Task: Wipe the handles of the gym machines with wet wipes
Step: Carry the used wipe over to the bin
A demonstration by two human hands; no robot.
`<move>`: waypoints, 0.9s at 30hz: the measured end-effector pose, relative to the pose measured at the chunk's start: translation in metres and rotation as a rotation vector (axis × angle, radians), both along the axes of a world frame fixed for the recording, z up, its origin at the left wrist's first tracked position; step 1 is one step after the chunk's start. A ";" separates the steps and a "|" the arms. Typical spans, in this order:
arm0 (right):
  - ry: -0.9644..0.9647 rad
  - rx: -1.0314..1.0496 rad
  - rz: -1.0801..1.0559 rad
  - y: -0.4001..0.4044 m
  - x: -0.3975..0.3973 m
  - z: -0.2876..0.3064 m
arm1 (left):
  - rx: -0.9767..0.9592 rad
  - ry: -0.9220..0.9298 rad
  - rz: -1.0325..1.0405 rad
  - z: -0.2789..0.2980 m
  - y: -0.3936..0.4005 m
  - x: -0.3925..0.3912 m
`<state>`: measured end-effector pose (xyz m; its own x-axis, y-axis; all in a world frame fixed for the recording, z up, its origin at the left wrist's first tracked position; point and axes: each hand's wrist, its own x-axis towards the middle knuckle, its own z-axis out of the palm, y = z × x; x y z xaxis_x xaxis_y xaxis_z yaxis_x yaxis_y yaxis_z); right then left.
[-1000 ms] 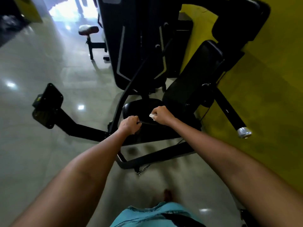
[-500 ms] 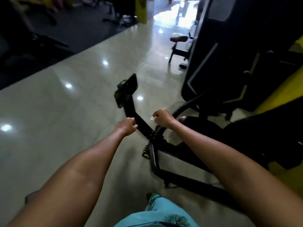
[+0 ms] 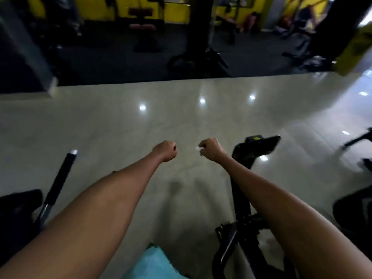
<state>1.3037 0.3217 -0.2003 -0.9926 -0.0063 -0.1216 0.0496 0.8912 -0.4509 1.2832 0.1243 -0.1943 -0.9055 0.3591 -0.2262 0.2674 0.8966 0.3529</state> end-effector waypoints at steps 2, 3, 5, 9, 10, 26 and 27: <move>0.006 -0.009 0.101 -0.023 -0.025 -0.004 | -0.016 -0.011 0.072 -0.002 -0.023 -0.012; 0.007 -0.014 0.159 -0.037 -0.042 -0.005 | -0.024 -0.014 0.112 -0.003 -0.038 -0.021; 0.012 -0.001 0.271 -0.063 -0.074 -0.005 | -0.045 -0.019 0.174 -0.005 -0.063 -0.040; 0.037 0.013 0.421 -0.107 -0.146 0.005 | -0.075 -0.007 0.255 -0.001 -0.109 -0.091; 0.060 0.017 0.448 -0.120 -0.167 0.010 | -0.070 0.008 0.277 0.002 -0.121 -0.108; 0.169 0.036 0.600 -0.227 -0.414 0.058 | -0.066 0.044 0.460 0.035 -0.203 -0.320; 0.168 0.040 0.608 -0.230 -0.427 0.057 | -0.061 0.037 0.469 0.033 -0.207 -0.332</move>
